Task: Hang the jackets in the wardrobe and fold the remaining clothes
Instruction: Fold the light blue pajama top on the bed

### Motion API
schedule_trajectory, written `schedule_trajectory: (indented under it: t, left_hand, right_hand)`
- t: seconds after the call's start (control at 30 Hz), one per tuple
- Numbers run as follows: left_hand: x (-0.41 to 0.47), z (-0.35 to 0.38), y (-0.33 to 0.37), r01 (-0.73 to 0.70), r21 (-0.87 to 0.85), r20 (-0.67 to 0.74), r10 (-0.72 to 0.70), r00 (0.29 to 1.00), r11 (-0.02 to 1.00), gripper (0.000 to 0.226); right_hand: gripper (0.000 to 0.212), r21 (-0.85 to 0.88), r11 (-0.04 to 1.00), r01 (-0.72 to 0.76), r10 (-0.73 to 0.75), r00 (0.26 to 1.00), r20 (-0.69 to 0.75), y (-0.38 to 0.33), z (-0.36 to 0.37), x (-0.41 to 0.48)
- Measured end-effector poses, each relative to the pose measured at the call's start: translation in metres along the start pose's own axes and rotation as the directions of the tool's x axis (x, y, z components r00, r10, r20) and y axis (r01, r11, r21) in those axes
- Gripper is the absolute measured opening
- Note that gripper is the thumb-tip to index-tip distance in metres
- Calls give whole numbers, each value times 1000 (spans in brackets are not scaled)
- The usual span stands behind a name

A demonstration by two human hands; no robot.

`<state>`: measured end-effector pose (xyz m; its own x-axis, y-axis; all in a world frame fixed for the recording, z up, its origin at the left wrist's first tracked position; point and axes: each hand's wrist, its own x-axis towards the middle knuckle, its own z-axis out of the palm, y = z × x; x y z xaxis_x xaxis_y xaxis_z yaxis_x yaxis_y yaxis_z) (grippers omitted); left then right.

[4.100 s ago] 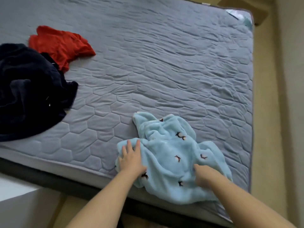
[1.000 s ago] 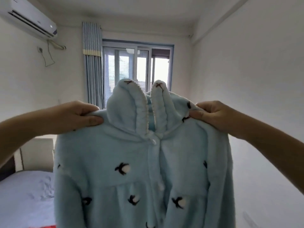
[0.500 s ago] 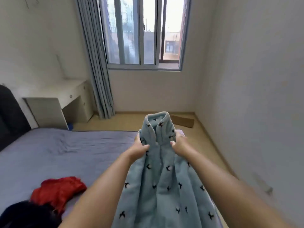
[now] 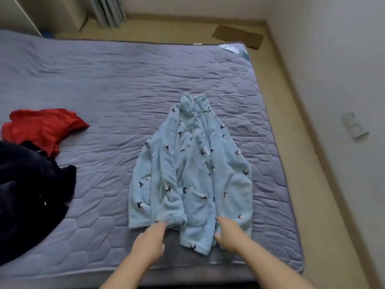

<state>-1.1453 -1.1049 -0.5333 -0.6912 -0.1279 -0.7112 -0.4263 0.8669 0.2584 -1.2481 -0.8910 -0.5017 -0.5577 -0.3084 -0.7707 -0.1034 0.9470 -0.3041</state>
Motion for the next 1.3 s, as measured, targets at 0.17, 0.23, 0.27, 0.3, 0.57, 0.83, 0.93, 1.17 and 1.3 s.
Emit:
schedule_trajectory:
  t: [0.17,0.23,0.27,0.3,0.57,0.83,0.93,1.17,1.3]
  left_hand:
    - [47,78,-38,124,342,-146,-77,986,931,75]
    - [69,95,-55,153,418,-214,-66,974,895,78]
    - [81,100,-63,128,424,-269,-10,963,896,83]
    - [92,104,-70,98,437,-294,39,955,894,89]
    - [167,102,-104,-55,581,-515,419,748,812,41]
    - [126,58,-93,-239,404,-103,303,947,883,48]
    - [80,71,-64,-328,255,86,317,945,910,52]
    - [27,140,-24,-97,167,193,64,979,981,33]
    - [22,130,-14,170,-209,-8,-176,984,963,8]
  right_hand:
    - [80,-198,979,47,-31,996,81,34,113,56]
    - [97,-335,939,83,-85,996,10,36,142,75]
    - [107,-391,914,103,-133,990,-49,35,153,86]
    - [114,-421,901,106,-149,986,-71,36,164,100]
    - [36,-518,836,178,-428,803,-415,43,165,170]
    - [27,-492,851,183,-261,960,-96,74,98,128]
    - [24,-559,807,192,-137,981,140,92,72,95]
    - [56,-648,740,180,185,872,453,136,82,22]
    - [47,-415,909,27,130,930,345,122,89,27]
